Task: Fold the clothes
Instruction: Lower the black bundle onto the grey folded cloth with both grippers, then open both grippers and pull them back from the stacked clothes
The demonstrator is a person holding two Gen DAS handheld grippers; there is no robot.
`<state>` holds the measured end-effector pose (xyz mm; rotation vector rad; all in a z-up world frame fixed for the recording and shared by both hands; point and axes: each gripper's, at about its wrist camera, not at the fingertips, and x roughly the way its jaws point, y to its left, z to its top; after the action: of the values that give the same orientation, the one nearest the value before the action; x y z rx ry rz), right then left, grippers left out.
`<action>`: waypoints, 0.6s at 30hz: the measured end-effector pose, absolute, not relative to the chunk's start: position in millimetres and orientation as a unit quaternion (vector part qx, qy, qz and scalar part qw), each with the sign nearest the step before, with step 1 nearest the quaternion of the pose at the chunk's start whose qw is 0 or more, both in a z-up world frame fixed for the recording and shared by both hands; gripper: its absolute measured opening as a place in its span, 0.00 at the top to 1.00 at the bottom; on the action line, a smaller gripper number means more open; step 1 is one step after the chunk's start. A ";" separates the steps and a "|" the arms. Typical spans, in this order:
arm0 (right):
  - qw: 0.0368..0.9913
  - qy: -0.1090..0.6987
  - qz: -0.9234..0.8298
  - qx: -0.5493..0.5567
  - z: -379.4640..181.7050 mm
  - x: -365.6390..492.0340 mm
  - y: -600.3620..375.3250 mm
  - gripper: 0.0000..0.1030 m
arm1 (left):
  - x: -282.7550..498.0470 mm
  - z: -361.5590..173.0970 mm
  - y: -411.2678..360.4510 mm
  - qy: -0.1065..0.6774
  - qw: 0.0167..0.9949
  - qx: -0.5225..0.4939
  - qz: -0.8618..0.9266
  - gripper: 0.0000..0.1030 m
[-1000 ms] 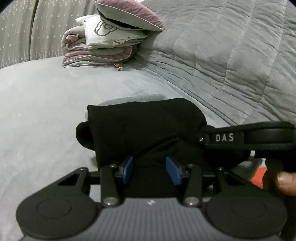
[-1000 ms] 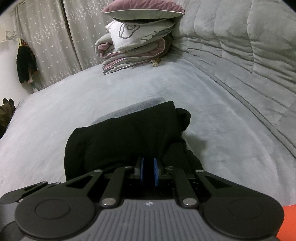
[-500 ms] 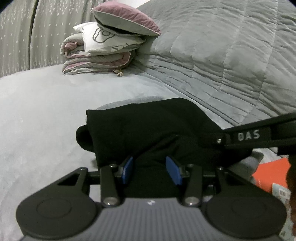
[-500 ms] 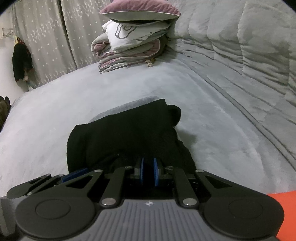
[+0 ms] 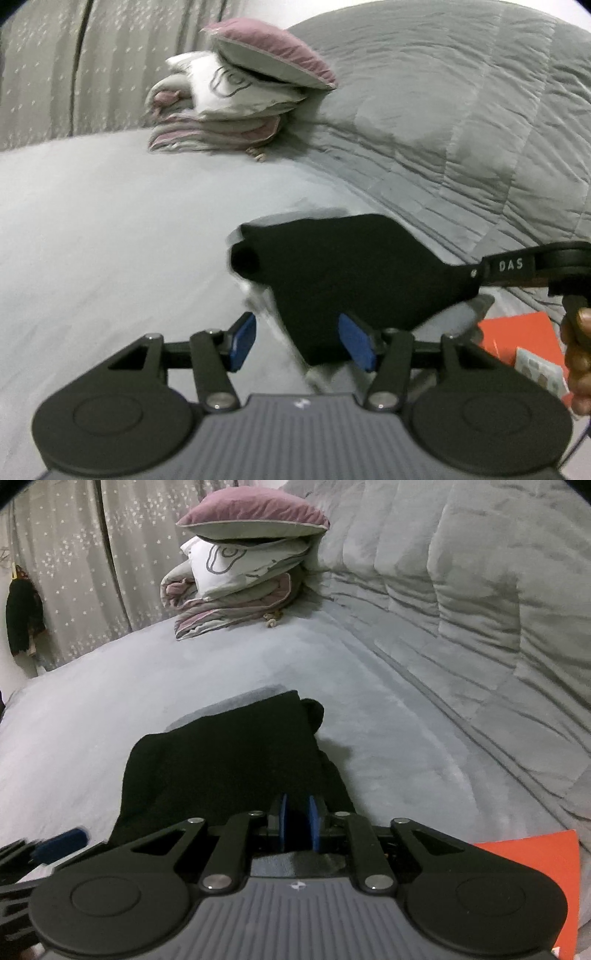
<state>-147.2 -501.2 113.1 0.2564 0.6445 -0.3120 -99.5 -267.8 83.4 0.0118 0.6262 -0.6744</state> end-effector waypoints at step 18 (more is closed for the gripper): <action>0.933 0.237 -0.229 0.144 130.3 -216.7 -439.8 0.23 | -133.6 129.8 -148.8 0.328 0.900 0.048 -0.283 0.40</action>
<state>-216.7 -439.8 130.3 0.2951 0.4847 -0.4675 -133.6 -148.8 129.8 0.0987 0.6781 -0.5863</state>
